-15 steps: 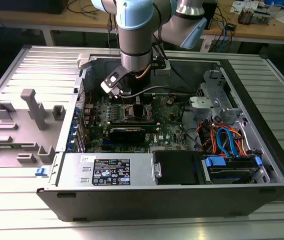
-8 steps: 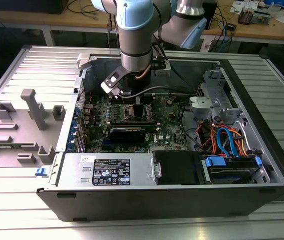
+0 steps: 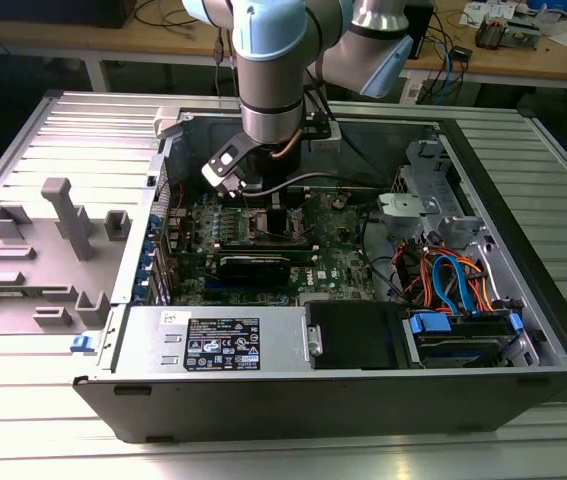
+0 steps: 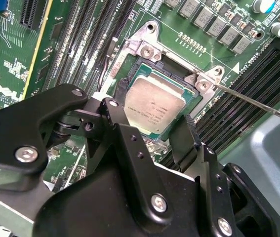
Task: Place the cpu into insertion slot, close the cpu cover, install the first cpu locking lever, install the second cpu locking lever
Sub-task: 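Place the cpu into insertion slot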
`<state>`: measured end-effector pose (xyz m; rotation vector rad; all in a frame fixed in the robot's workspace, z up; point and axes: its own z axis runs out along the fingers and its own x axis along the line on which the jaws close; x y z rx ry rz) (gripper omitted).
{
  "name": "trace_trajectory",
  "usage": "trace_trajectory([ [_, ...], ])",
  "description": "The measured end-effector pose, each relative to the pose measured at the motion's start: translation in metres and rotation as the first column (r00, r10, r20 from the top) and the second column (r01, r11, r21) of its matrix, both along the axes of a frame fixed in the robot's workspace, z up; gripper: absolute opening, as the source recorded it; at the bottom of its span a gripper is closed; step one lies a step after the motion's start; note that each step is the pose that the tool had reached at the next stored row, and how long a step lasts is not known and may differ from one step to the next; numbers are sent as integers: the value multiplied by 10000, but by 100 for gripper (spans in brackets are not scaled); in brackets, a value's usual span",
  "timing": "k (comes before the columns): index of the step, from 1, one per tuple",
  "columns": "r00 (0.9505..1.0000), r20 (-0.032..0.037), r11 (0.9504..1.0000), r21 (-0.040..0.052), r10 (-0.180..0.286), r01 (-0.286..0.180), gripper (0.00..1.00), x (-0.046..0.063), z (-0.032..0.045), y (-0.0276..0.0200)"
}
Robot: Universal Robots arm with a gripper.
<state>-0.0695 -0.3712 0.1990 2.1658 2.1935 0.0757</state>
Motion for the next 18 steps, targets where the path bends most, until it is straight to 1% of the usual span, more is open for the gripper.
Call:
trace_trajectory([
  [4,10000,-1,10000,0,0,0,63,0,0,0],
  [5,10000,0,10000,0,0,0,69,0,-1,0],
  [13,10000,0,10000,1,2,-2,69,-19,0,0],
  [18,10000,-48,10000,2,0,0,69,-18,42,1],
])
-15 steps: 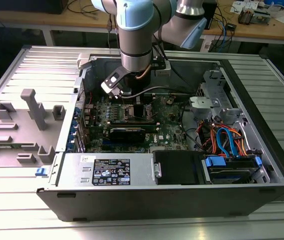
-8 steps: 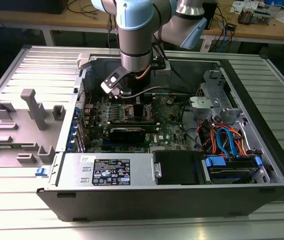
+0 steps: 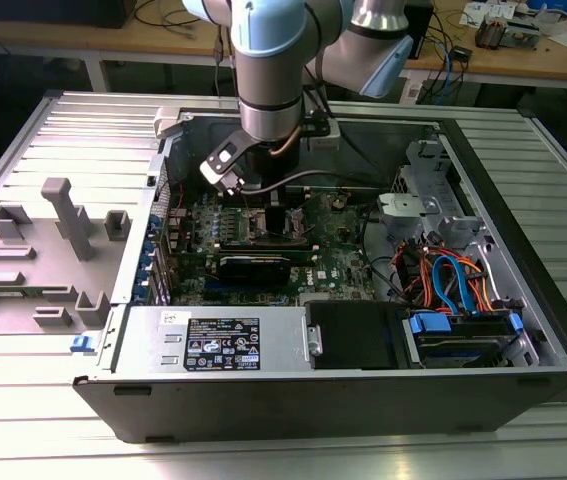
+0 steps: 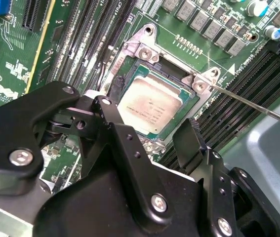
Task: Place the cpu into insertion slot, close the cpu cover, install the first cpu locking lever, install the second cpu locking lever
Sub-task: 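Place the cpu into insertion slot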
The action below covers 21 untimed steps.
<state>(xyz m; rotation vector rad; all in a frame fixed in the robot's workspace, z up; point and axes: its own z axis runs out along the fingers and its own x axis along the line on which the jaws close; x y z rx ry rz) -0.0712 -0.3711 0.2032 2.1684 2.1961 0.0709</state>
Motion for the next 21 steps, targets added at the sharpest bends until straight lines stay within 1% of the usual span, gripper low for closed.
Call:
trace_trajectory([
  [1,10000,-10,10000,-1,0,0,69,1,6,0],
  [3,10000,-66,10000,-2,0,0,69,8,28,0],
  [6,9999,-129,10000,0,0,0,69,14,47,0],
  [7,9999,-153,10000,0,0,0,69,18,52,0],
  [8,9998,-194,10000,-1,0,0,67,26,57,-1],
  [10,9995,-319,10000,-1,0,0,55,49,76,-1],
  [12,9992,-411,10000,-1,0,0,43,59,95,0],
  [13,9989,-473,10000,-2,-1,1,43,64,111,-1],
  [14,9986,-527,10000,-2,-1,1,36,67,127,-1],
  [17,9973,-732,10000,3,-1,1,18,78,178,0],
  [18,9970,-768,10000,5,-1,1,13,81,182,0],
  [19,9968,-800,10000,4,0,0,13,85,183,-1],
  [21,9967,-807,10000,2,-1,2,11,86,183,-1],
])
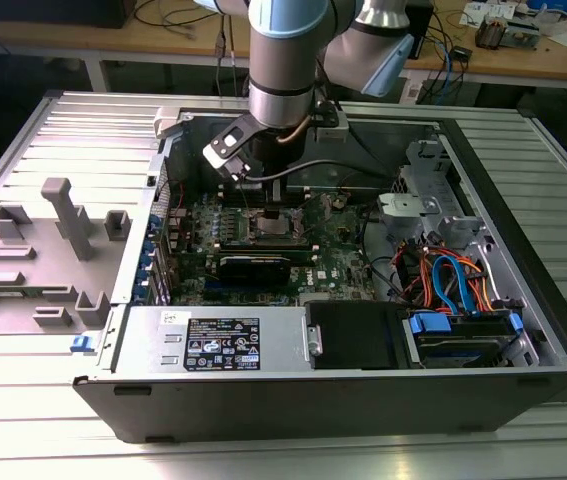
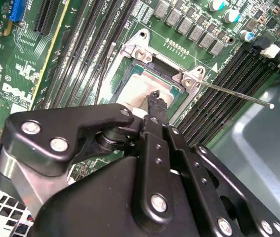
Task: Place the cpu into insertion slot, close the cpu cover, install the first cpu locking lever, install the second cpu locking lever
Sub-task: 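Place the cpu into insertion slot, then close the cpu cover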
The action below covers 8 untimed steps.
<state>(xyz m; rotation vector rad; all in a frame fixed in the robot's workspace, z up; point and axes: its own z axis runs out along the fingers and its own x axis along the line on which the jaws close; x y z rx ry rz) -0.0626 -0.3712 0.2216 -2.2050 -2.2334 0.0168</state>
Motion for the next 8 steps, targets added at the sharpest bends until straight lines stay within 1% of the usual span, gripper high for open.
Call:
trace_trajectory([
  [8,10000,1,10000,-9,22,-22,11,3,-8,0],
])
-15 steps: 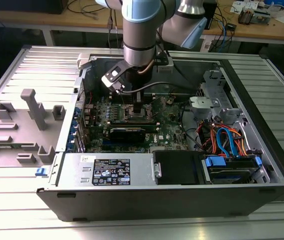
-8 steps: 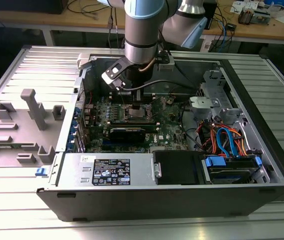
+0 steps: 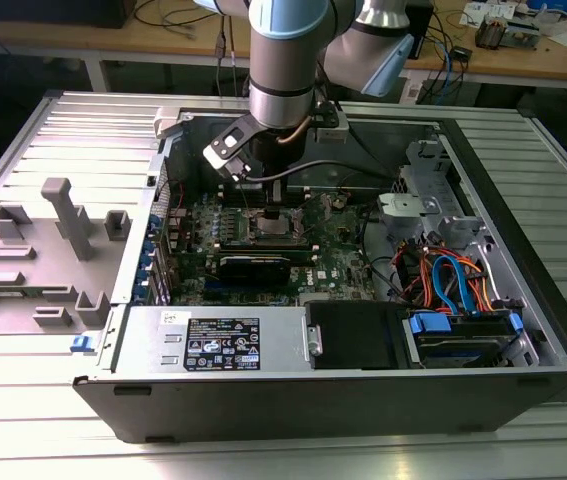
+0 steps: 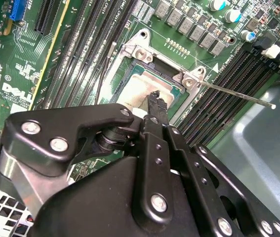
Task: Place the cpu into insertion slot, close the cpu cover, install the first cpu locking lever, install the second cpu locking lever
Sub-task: 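Close the cpu cover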
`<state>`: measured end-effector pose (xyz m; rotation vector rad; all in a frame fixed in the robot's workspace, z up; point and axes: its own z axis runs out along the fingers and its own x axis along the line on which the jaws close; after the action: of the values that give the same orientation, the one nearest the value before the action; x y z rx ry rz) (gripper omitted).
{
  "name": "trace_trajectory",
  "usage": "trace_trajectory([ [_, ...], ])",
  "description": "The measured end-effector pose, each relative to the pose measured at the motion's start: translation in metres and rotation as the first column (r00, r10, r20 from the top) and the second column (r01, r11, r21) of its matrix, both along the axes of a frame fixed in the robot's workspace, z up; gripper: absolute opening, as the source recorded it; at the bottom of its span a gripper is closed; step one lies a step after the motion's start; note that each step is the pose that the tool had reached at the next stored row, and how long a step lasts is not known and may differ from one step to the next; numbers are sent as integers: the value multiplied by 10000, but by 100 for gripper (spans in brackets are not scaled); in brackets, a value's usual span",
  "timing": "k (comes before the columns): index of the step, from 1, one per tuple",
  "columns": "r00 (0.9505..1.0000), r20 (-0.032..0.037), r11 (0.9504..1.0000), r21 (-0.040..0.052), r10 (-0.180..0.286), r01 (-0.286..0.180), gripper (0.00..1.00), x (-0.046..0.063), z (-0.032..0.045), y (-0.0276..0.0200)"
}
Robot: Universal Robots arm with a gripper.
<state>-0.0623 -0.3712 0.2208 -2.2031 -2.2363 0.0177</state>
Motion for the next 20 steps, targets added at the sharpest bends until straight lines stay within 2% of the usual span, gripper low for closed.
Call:
trace_trajectory([
  [8,10000,2,10000,-18,0,0,11,7,16,1],
  [11,10000,49,10000,-22,1,-1,11,7,59,1],
  [20,10000,53,10000,13,0,0,11,6,68,1],
])
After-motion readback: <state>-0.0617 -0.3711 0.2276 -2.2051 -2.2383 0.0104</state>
